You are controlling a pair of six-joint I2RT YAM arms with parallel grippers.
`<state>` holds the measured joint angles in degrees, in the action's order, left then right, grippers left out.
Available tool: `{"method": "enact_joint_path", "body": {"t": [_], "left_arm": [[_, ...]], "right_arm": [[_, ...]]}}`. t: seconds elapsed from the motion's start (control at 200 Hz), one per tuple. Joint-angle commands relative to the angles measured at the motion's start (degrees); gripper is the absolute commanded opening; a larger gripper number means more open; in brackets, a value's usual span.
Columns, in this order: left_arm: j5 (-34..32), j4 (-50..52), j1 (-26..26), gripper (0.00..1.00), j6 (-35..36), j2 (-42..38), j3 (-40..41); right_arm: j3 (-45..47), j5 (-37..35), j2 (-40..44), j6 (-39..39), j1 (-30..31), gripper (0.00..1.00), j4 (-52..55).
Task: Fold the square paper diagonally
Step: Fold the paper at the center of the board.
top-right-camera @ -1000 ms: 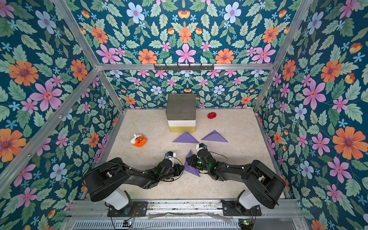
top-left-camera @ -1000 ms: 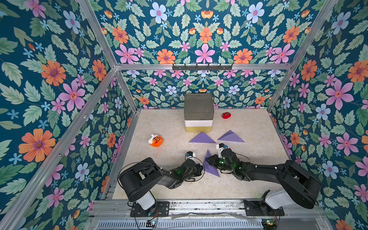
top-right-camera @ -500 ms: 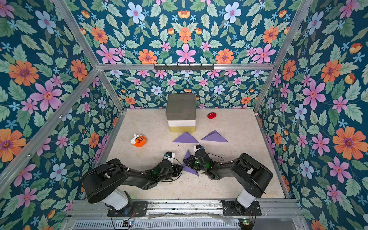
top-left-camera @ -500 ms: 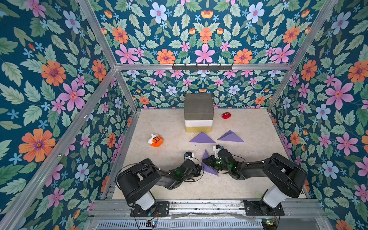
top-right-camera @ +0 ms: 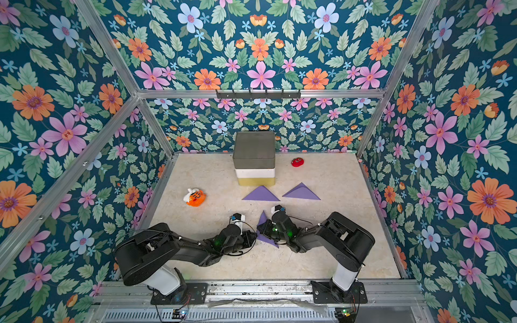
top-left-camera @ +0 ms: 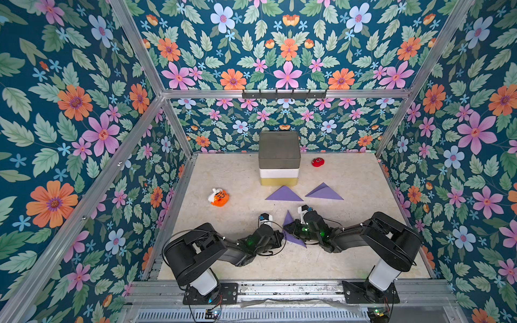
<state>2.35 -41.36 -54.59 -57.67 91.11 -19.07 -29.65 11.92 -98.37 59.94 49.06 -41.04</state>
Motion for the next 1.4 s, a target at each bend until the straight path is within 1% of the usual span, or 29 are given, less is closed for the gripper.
{"method": "enact_joint_path", "body": {"t": [0.0,0.2,0.895,1.395], "left_arm": [[-1.03,5.32,0.07,0.00,0.31,0.04,0.21],[-1.03,5.43,-0.06,0.00,0.21,0.35,0.13],[-0.77,5.94,-0.06,0.00,0.53,1.03,-0.62],[-1.65,7.38,-0.09,0.00,0.69,0.34,-0.54]], "right_arm": [[-0.50,-1.28,-0.16,-1.62,0.16,0.00,0.87],[-1.19,-2.00,-0.58,-3.40,0.51,0.00,2.95],[-2.43,-1.10,-2.40,-4.61,0.62,0.00,3.71],[-1.11,-0.94,-3.60,-5.61,0.84,0.00,5.07]]}}
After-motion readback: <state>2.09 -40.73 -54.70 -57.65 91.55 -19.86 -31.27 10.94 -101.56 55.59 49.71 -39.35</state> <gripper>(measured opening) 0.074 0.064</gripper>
